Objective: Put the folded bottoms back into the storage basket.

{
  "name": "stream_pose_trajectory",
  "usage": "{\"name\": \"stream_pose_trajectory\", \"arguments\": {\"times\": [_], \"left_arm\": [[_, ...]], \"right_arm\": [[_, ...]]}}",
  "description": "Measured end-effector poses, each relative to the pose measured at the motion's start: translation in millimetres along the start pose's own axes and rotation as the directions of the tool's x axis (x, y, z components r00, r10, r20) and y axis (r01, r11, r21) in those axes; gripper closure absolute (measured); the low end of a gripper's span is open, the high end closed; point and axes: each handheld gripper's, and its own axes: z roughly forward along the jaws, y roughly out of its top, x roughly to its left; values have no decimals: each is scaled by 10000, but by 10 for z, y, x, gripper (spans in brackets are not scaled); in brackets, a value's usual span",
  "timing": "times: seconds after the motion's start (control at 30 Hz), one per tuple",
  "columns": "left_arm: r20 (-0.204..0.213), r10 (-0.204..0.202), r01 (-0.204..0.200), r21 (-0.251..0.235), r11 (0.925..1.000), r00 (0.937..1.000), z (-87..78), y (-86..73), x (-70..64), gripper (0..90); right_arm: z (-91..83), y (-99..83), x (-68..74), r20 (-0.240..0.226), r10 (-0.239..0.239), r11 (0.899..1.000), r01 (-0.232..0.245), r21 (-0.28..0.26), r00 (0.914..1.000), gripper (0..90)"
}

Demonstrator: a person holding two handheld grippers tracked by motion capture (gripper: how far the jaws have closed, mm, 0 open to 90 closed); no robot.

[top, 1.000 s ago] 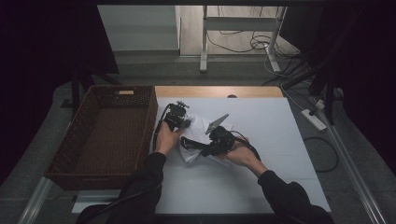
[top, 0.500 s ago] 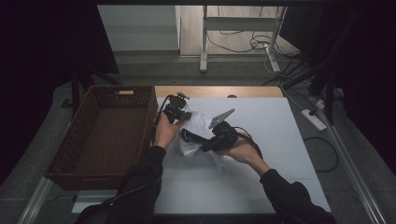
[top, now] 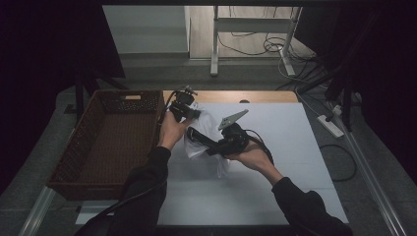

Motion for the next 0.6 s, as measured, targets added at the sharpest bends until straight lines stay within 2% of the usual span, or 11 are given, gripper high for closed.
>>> {"name": "stream_pose_trajectory", "arguments": {"times": [0.3, 0.6], "left_arm": [[-14, -4, 4, -289, 9996, 10000, -232, 79, 86, 809], [-287, 254, -266, -413, 9988, 9993, -465, 101, 207, 809]], "right_arm": [[-24, 133, 50, 29, -105, 9984, 106, -546, 9999, 769], [27, 289, 109, 45, -285, 9951, 288, -945, 9996, 769]]}}
